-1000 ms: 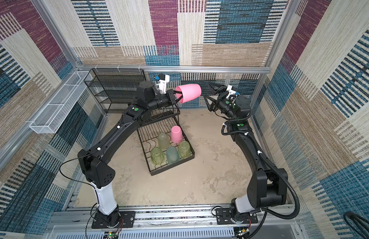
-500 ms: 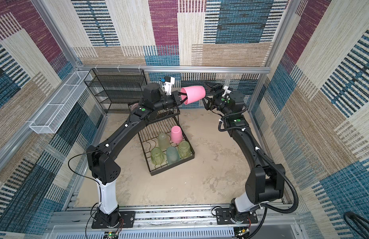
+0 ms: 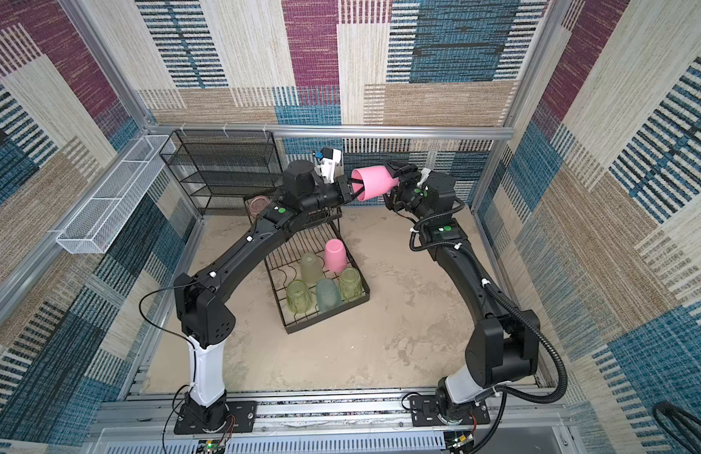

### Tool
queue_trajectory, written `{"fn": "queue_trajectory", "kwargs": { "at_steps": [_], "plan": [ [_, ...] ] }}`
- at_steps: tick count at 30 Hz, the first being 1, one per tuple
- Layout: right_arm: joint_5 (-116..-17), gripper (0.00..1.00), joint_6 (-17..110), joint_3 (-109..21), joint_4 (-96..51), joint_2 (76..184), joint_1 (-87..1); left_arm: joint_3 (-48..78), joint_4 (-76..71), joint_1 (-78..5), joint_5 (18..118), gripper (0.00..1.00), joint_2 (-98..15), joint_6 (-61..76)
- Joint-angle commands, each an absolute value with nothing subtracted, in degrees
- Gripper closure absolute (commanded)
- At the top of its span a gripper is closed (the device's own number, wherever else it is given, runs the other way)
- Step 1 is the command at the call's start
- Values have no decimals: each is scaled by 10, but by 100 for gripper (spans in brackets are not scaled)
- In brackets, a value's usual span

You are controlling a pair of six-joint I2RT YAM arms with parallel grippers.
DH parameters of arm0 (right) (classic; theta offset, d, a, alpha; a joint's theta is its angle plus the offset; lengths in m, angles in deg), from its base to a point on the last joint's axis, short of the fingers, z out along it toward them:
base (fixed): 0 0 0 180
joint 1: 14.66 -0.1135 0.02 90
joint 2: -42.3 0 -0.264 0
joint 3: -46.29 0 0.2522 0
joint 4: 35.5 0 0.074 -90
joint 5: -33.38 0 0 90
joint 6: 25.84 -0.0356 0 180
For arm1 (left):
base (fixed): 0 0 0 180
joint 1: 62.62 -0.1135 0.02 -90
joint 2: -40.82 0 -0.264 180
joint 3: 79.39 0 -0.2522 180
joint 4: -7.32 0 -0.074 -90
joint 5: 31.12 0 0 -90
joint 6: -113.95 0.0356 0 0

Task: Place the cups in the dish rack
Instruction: 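Grasp the pink cup's base with the right gripper while left gripper holds it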

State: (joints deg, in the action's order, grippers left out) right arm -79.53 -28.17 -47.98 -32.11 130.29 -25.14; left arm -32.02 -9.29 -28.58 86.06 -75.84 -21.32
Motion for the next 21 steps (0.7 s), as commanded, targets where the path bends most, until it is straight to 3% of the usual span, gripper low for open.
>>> {"fn": "queue_trajectory", "kwargs": {
  "at_steps": [1, 5, 13, 21],
  "plan": [
    [-790, 33, -274, -479, -315, 1298, -255, -330, -74, -284, 871, 92, -762, -218],
    [-776, 42, -258, -481, -311, 1293, -256, -342, -92, -284, 868, 84, -763, -207],
    [-736, 48, -174, -500, -294, 1286, -259, -363, -175, -287, 854, 47, -743, -168],
    [-681, 48, 9, -581, -263, 1326, -293, -300, -332, -329, 811, 36, -635, -105]
  ]
}}
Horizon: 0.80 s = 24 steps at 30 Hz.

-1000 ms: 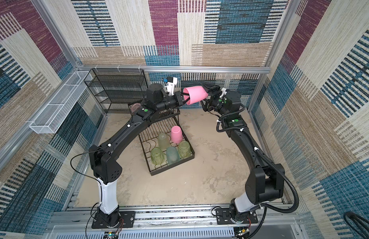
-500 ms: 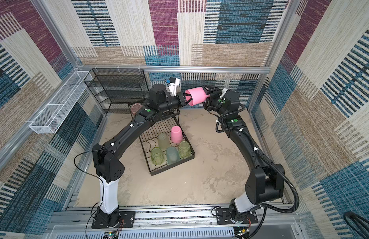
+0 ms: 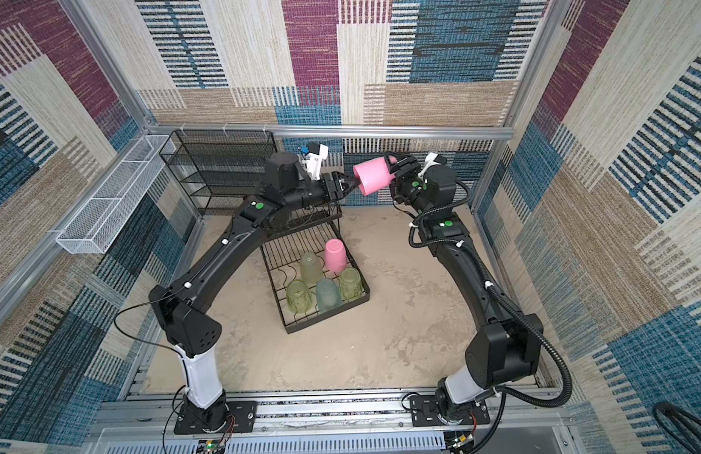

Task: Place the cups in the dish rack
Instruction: 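Grasp the pink cup's base with the right gripper while left gripper holds it, then open the left gripper and withdraw it while right gripper carries the pink cup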

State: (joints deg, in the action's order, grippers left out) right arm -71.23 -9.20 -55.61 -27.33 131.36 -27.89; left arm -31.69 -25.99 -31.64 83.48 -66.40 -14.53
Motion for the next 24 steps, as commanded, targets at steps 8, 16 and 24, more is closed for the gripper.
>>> {"fn": "queue_trajectory", "kwargs": {
  "at_steps": [8, 16, 24],
  "plan": [
    [-577, 50, 290, -761, -200, 1447, -407, -266, -531, -421, 748, 27, -525, -21],
    [-444, 48, 573, -1066, -61, 1678, -520, -164, -616, -529, 699, 22, -423, 39],
    [-388, 46, 668, -1156, -85, 1778, -539, -40, -609, -578, 670, 22, -347, 69]
  ]
}}
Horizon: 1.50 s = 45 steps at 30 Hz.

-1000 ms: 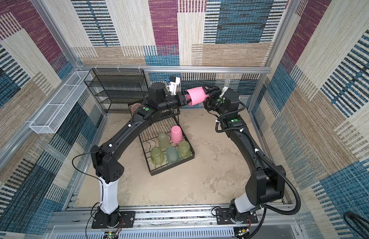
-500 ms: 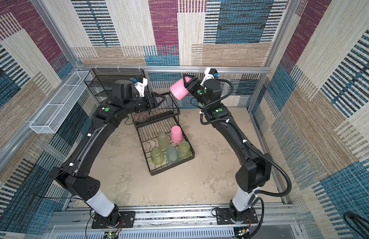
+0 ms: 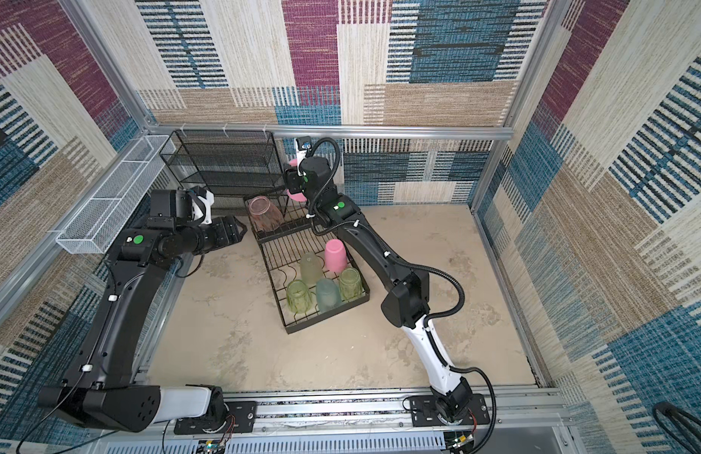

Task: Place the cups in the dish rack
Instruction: 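Open the left gripper and withdraw it while right gripper carries the pink cup, then lower the pink cup upright into the rack's upper tier with the right gripper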

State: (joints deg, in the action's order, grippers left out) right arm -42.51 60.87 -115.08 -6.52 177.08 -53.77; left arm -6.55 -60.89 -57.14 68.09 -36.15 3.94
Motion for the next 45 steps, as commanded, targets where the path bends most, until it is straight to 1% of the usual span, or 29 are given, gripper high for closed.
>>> {"fn": "queue_trajectory", "kwargs": {
  "at_steps": [1, 8, 16, 20, 27, 31, 37, 40, 45],
  "plan": [
    [-383, 46, 676, -1152, -94, 1782, -539, -23, -603, -579, 670, 22, -339, 71],
    [-368, 45, 701, -1150, -119, 1816, -539, 63, -565, -581, 681, 22, -293, 75],
    [-360, 44, 704, -1135, -131, 1834, -539, 121, -515, -581, 698, 22, -250, 73],
    [-356, 43, 692, -1102, -140, 1826, -538, 141, -503, -581, 698, 22, -242, 72],
    [-358, 41, 673, -987, -215, 1791, -538, 161, -489, -581, 694, 22, -232, 69],
    [-361, 39, 664, -968, -224, 1785, -538, 158, -490, -581, 692, 22, -232, 71],
    [-359, 32, 657, -965, -223, 1780, -538, 157, -485, -581, 695, 22, -235, 69],
    [-361, 25, 657, -968, -222, 1772, -538, 157, -485, -581, 694, 21, -233, 68],
    [-366, 7, 662, -1003, -204, 1771, -538, 152, -486, -581, 692, 18, -234, 68]
  ]
}}
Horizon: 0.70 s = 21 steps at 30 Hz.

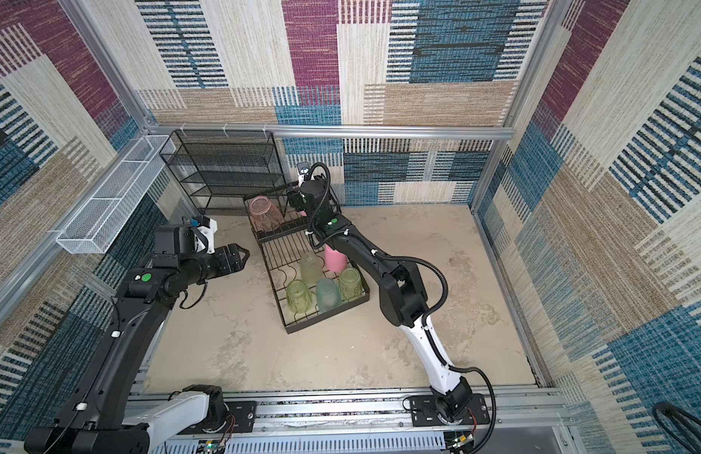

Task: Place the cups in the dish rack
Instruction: 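Lower the pink cup upright into the rack's upper tier with the right gripper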

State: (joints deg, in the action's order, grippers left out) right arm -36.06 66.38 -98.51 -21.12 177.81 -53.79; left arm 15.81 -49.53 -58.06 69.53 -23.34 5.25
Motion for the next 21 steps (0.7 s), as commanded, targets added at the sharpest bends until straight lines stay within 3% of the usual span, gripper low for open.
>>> {"fn": "queue_trajectory", "kwargs": {
  "at_steps": [1, 4, 15, 21],
  "plan": [
    [-367, 5, 663, -1011, -199, 1773, -538, 151, -488, -581, 691, 18, -235, 69],
    [-363, 0, 663, -1035, -177, 1779, -538, 149, -489, -581, 688, 17, -232, 70],
    [-373, 0, 674, -1037, -162, 1719, -538, 149, -492, -581, 669, 10, -218, 75],
    [-391, 0, 683, -850, -210, 1540, -515, 159, -486, -585, 635, 2, -189, 81]
  ]
}}
